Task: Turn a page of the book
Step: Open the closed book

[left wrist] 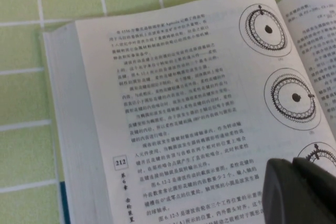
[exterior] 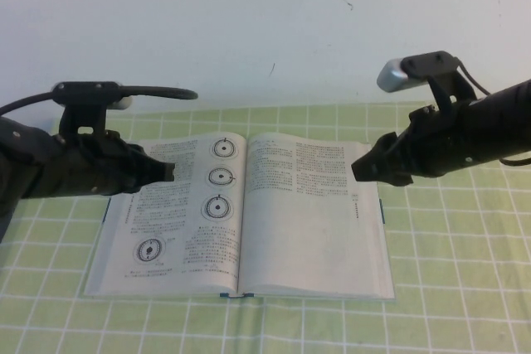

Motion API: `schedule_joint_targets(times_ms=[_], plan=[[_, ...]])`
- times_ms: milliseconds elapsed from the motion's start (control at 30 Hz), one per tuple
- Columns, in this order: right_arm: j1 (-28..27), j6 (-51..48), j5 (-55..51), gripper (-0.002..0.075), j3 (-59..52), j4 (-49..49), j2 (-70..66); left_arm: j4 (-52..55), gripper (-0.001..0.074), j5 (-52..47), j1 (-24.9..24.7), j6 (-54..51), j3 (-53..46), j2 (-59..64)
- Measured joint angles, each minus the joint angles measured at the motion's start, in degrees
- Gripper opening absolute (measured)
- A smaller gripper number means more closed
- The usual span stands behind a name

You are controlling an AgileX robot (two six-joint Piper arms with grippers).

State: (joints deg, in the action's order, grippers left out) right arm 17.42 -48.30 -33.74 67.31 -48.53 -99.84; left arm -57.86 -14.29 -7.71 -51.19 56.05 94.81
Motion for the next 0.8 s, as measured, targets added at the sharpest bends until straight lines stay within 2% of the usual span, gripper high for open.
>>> schedule_joint_targets(times_ms=[133, 233, 500, 800], plan=[[0.0, -2.9, 3.3, 0.0327, 0.0, -7.7, -0.1, -1.9, -0.0004, 0.5, 0.0, 0.3, 0.0, 1.6], [0.0, -7.4, 3.5, 0.0327, 0.0, -9.9, -0.3, -3.5, -0.0004, 0.1, 0.0, 0.8, 0.2, 3.7], [0.0, -9.3, 4.1, 0.0328, 0.0, -11.9, -3.3, -4.9, -0.0004, 1.3, 0.0, 1.5, 0.3, 9.9], [0.0, -7.0, 3.3, 0.0328, 0.9, -12.2, -9.3, -6.0, -0.0004, 4.3, 0.0, 1.5, 0.3, 11.0]])
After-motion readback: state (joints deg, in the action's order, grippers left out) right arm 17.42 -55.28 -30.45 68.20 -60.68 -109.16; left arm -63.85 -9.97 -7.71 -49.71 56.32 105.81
